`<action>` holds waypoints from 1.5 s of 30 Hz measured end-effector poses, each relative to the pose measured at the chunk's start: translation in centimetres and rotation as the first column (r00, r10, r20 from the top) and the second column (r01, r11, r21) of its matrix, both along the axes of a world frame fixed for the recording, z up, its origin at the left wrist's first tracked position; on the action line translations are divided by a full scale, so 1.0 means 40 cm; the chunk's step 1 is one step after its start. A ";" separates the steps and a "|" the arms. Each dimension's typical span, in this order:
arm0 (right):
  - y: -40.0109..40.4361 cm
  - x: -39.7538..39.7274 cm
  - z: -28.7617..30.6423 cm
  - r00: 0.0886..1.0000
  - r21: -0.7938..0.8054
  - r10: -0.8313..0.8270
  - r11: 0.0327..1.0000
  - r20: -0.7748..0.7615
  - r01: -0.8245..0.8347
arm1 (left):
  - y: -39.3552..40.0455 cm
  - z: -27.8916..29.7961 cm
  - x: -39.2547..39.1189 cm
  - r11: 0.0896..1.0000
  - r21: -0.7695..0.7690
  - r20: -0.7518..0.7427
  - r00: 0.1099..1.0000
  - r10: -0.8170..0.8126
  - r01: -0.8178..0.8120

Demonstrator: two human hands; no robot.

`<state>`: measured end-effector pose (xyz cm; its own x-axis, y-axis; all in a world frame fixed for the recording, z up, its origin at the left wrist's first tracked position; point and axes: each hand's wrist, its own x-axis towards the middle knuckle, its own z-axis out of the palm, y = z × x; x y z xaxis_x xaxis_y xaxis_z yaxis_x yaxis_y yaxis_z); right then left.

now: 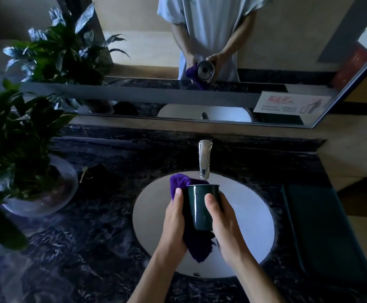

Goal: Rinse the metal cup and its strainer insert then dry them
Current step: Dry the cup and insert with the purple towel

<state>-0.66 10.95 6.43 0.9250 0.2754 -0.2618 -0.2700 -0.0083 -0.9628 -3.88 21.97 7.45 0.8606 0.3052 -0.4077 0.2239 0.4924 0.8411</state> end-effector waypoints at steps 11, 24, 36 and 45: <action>-0.004 0.007 -0.001 0.972 -0.217 -0.139 0.960 0.188 0.179 | -0.050 -0.012 -0.009 0.993 0.098 0.073 0.996 0.059 -0.066; -0.042 0.034 -0.002 0.999 0.038 -0.043 0.998 0.014 0.042 | -0.059 0.008 0.013 0.996 -0.080 -0.028 0.999 0.047 -0.049; -0.044 0.017 0.003 0.983 0.014 -0.110 0.994 0.146 0.109 | -0.079 0.013 0.005 0.995 0.085 0.080 0.995 0.052 -0.059; -0.052 0.031 0.002 0.991 0.061 -0.081 0.995 0.107 0.075 | -0.059 0.013 0.012 0.999 -0.014 0.070 0.997 0.033 -0.032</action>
